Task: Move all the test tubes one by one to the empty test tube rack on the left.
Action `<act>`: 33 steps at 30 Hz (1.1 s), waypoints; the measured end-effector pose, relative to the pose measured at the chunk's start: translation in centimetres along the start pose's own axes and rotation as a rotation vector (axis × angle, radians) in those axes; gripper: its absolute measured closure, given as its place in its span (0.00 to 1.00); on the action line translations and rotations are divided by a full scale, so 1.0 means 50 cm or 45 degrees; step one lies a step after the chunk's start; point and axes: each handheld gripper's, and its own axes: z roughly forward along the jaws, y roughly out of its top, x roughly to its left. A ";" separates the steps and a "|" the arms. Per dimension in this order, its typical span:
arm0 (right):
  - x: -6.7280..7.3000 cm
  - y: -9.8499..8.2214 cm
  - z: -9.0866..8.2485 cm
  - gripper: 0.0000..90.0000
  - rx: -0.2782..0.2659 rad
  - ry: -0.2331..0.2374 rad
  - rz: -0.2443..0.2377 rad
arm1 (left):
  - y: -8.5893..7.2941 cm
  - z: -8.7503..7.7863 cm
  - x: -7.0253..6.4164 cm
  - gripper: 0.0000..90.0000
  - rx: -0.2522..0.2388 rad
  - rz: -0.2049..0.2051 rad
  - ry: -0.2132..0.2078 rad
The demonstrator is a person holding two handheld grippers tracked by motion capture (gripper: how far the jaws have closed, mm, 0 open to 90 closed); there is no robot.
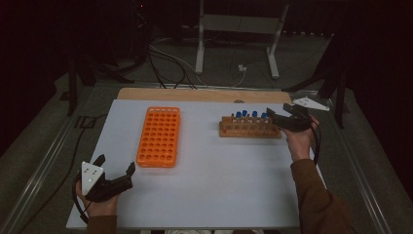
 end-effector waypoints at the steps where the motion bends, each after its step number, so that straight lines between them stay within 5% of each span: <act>1: 0.000 0.000 0.000 0.26 0.000 0.000 0.000 | 0.000 0.000 0.001 0.01 -0.001 -0.002 0.000; 5: -0.010 -0.016 0.014 0.44 0.021 -0.045 -0.011 | -0.001 -0.001 0.003 0.01 -0.001 -0.012 0.002; 12: -0.012 -0.038 0.027 0.65 0.028 -0.005 -0.028 | -0.002 0.002 0.001 0.01 0.007 -0.007 0.001; 21: 0.000 -0.049 0.051 0.76 0.069 -0.007 -0.061 | -0.002 0.002 0.002 0.01 0.009 -0.011 0.000; 33: 0.002 -0.076 0.073 0.85 0.110 -0.051 -0.027 | -0.002 0.004 0.004 0.01 0.010 -0.018 -0.013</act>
